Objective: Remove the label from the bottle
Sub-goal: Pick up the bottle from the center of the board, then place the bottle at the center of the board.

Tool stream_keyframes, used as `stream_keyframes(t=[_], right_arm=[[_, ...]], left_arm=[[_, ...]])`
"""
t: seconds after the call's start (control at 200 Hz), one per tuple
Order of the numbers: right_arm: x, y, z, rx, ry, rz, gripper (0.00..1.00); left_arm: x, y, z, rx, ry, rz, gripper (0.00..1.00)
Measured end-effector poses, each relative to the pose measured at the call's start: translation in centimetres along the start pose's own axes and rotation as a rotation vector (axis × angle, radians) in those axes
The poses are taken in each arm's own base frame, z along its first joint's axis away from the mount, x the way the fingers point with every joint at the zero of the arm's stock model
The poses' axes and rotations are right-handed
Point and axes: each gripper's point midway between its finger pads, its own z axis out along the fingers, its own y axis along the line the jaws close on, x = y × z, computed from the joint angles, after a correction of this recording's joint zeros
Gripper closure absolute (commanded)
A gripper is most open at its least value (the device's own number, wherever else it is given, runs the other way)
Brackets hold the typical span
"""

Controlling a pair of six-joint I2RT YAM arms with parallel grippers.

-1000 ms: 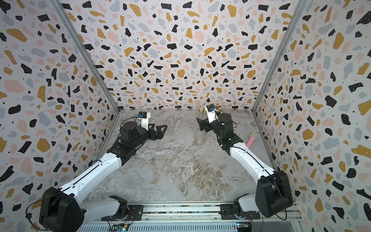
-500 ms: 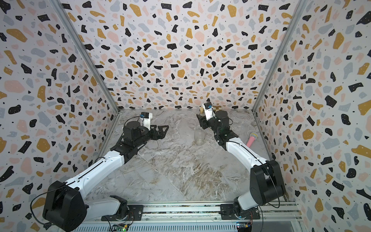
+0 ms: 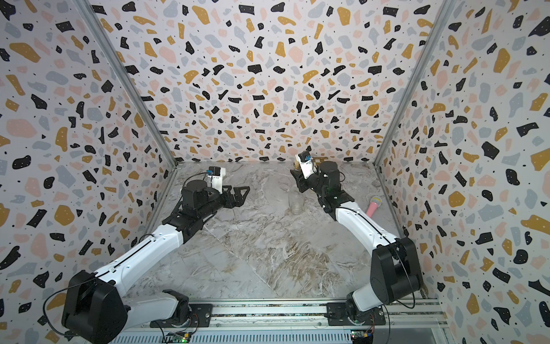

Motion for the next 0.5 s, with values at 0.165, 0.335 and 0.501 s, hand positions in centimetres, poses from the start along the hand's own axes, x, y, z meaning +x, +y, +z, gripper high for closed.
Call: stream_keyframes(t=[0.165, 0.335, 0.501], right_arm=[[-0.6, 2.7, -0.1, -0.172, 0.019, -0.037, 1.0], [-1.4, 6.1, -1.1, -0.371, -0.004, -0.089, 1.0], [-2.1, 9.7, -2.3, -0.55, -0.04, -0.177, 1.0]], left_arm=[[-1.3, -2.0, -2.8, 0.055, -0.034, 0.076, 0.0], [-0.9, -3.5, -5.4, 0.109, -0.042, 0.128, 0.0], [1.1, -3.5, -6.9, 0.12, -0.022, 0.139, 0.0]])
